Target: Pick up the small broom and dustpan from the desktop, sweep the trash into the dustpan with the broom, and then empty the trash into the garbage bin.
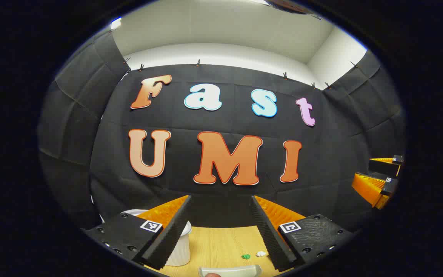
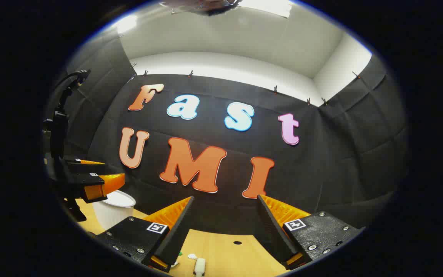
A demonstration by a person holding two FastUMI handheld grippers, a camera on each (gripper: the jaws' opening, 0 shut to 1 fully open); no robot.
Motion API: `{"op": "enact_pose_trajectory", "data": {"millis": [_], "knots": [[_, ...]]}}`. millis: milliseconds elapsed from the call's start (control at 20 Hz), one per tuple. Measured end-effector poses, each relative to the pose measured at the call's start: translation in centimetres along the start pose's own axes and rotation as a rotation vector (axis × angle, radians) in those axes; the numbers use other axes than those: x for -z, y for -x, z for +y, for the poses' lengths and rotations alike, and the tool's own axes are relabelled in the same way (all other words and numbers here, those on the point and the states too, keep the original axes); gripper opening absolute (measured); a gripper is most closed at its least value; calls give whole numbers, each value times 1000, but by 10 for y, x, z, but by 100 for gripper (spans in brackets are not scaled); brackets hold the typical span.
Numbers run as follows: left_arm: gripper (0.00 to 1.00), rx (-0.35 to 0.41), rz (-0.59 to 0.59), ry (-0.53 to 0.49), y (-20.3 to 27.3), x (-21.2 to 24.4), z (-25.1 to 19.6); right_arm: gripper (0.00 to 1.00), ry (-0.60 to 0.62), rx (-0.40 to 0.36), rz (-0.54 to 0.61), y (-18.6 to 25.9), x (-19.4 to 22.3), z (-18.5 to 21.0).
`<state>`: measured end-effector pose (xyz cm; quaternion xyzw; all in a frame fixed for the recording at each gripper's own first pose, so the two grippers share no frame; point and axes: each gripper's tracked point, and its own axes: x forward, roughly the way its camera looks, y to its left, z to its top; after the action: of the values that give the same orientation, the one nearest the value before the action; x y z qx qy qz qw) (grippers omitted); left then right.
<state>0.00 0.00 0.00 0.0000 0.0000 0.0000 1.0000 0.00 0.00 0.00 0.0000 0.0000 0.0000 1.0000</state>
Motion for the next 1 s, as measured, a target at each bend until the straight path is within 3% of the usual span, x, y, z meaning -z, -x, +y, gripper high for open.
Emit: {"op": "enact_pose_trajectory", "data": {"millis": [300,700,1000], "knots": [[94,-97,3,-78,9,8,-14,94,-66,-56,110,-12,38,-2],[94,-82,60,-62,8,27,-24,94,-107,-117,154,-23,54,20],[93,-94,94,-71,8,36,-18,94,-104,-104,151,-23,52,18]]}}
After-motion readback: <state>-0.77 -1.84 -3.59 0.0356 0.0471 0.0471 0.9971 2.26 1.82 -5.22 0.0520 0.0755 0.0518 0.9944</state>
